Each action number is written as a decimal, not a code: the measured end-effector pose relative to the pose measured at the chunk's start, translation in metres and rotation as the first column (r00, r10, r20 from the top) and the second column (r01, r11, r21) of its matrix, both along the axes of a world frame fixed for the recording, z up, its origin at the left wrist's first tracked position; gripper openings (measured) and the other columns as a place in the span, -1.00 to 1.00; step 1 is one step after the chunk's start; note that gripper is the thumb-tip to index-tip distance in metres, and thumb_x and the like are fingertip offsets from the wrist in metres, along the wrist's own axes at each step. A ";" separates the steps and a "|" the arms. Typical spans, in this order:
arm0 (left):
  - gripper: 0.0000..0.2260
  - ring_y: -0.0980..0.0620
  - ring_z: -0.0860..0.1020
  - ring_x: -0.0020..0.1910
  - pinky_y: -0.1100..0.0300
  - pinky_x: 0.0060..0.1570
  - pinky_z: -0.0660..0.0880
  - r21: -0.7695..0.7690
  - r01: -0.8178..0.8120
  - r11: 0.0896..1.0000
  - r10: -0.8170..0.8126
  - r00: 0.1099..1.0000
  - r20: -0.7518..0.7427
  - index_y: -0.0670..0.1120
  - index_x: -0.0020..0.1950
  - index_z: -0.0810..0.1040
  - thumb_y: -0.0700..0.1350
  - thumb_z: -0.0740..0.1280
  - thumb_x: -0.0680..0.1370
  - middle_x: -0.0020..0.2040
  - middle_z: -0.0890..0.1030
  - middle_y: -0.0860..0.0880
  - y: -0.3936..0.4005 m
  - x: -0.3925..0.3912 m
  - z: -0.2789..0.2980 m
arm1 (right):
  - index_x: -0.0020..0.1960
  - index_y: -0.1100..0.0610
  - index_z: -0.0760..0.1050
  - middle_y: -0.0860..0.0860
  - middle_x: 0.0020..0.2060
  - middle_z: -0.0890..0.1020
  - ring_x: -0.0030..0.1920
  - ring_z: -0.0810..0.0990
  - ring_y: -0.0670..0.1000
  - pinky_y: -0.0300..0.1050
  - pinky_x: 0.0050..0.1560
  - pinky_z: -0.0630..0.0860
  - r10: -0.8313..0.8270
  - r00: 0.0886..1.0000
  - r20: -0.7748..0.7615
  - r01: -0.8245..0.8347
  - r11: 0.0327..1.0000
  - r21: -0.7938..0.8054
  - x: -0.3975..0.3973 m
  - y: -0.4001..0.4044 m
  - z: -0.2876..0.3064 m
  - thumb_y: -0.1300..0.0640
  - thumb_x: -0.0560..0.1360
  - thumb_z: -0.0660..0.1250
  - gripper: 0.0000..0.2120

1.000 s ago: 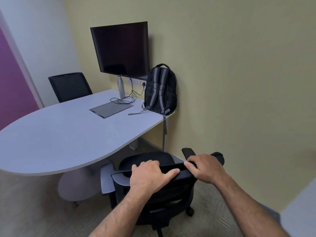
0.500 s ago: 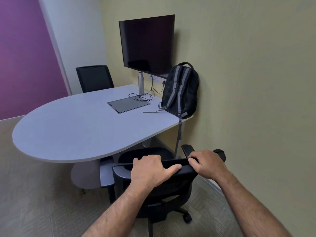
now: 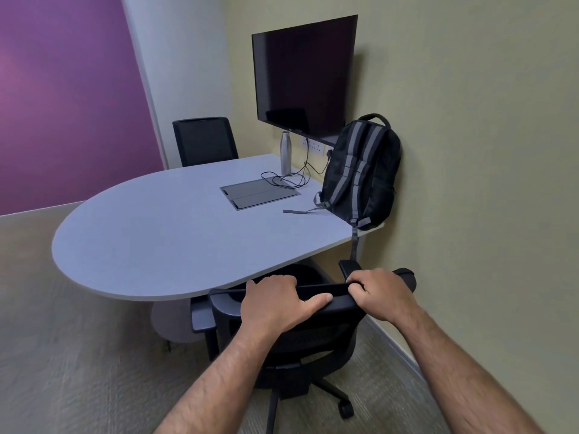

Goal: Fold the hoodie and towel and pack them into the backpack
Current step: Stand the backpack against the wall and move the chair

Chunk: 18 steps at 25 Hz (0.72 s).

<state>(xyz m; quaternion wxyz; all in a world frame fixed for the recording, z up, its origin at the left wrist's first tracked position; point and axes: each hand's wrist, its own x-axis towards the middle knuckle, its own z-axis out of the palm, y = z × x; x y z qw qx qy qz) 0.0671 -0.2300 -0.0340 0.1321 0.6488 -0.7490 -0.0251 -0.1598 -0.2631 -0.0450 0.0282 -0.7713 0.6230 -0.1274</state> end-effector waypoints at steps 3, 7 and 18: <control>-0.25 0.01 0.55 -0.20 -0.02 0.05 0.44 -0.020 -0.026 0.999 0.026 1.000 0.011 0.06 -0.16 0.57 0.66 -0.04 0.29 -0.29 0.57 0.10 -0.026 -0.004 -0.002 | -0.10 -0.12 0.57 -0.10 -0.28 0.63 -0.25 0.57 -0.05 -0.04 -0.26 0.54 0.021 1.000 -0.008 -0.021 1.000 -0.001 -0.003 -0.029 0.000 -0.09 0.40 0.05 -0.68; -0.27 0.01 0.52 -0.24 -0.01 0.06 0.43 -0.003 -0.055 0.998 0.055 0.998 0.017 0.03 -0.25 0.50 0.66 -0.03 0.29 -0.31 0.54 0.11 -0.057 -0.012 -0.001 | -0.09 -0.11 0.56 -0.10 -0.27 0.62 -0.24 0.56 -0.04 -0.07 -0.26 0.52 0.058 0.998 -0.012 -0.058 0.998 -0.004 -0.011 -0.066 -0.001 -0.09 0.41 0.04 -0.68; -0.26 0.07 0.51 -0.30 0.05 -0.03 0.44 -0.031 -0.238 0.971 0.239 0.970 0.038 0.02 -0.26 0.51 0.66 -0.04 0.30 -0.35 0.54 0.11 -0.142 -0.065 -0.002 | -0.12 -0.01 0.55 -0.05 -0.29 0.62 -0.27 0.56 -0.01 -0.06 -0.24 0.54 0.202 0.978 -0.048 -0.204 0.978 -0.039 -0.054 -0.179 0.001 -0.08 0.43 0.03 -0.67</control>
